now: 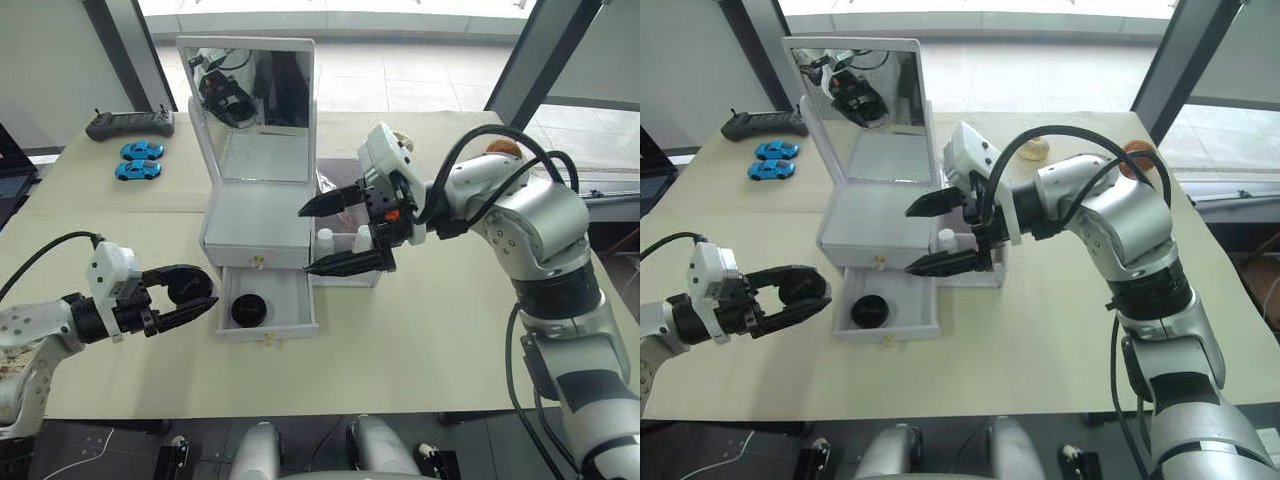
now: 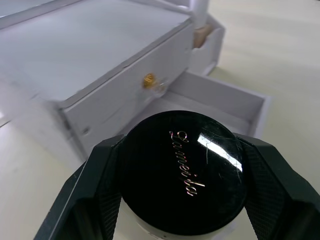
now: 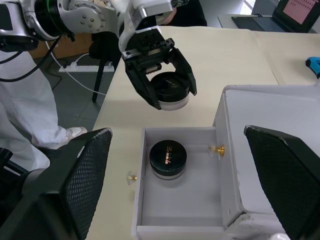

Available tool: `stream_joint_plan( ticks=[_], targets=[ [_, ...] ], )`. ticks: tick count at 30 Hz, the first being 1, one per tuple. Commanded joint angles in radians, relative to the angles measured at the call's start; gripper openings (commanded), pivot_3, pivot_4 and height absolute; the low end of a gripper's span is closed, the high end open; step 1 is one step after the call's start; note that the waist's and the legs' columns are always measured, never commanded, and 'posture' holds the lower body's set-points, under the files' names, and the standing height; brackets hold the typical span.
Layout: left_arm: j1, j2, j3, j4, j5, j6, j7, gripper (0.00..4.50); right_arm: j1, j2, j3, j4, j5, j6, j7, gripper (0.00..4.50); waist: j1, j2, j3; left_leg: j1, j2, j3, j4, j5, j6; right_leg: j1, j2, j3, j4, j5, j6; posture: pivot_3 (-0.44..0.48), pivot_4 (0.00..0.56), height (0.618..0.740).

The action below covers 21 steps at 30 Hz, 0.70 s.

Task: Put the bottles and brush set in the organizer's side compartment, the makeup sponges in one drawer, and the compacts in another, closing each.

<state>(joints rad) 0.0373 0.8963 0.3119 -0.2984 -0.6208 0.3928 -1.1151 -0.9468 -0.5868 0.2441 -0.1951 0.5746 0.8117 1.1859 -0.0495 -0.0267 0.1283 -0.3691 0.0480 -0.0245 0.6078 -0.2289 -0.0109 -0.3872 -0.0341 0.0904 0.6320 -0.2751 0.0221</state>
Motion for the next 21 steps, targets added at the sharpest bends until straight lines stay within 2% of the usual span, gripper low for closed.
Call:
stream_joint_plan(
  ticks=[1,5,10,21],
  targets=[
    [-0.128,0.005,-0.131,-0.042,0.008,0.032,-0.032,2.90,0.008,-0.015,-0.057,-0.063,0.022,0.022,-0.039,4.50,0.006,0.001,0.001,0.000,0.000,-0.001,0.001,0.000,0.000,0.000,0.002,0.000,0.000,0.000,0.000,0.000,0.150,0.740],
    [-0.262,-0.042,-0.273,-0.003,0.087,0.025,-0.016,2.90,0.033,-0.029,-0.082,-0.110,0.031,0.051,-0.084,4.50,0.004,0.000,0.000,-0.001,0.001,-0.001,0.002,0.000,0.000,0.001,0.007,0.004,-0.001,0.001,0.002,0.000,0.150,0.740],
    [-0.357,-0.107,-0.401,0.101,0.220,-0.046,-0.004,2.90,0.062,-0.051,-0.112,-0.167,0.055,0.089,-0.136,4.50,0.002,0.001,0.001,0.000,0.002,-0.002,0.002,0.000,0.000,0.000,0.010,0.005,0.000,0.001,0.002,0.000,0.150,0.740],
    [-0.423,-0.184,-0.475,0.194,0.300,-0.096,-0.021,2.90,0.109,-0.082,-0.154,-0.243,0.096,0.144,-0.233,4.50,0.005,0.001,0.001,-0.001,0.002,-0.003,0.003,0.000,0.000,0.000,0.010,0.006,0.000,0.001,0.003,0.000,0.150,0.740]
  ],
)
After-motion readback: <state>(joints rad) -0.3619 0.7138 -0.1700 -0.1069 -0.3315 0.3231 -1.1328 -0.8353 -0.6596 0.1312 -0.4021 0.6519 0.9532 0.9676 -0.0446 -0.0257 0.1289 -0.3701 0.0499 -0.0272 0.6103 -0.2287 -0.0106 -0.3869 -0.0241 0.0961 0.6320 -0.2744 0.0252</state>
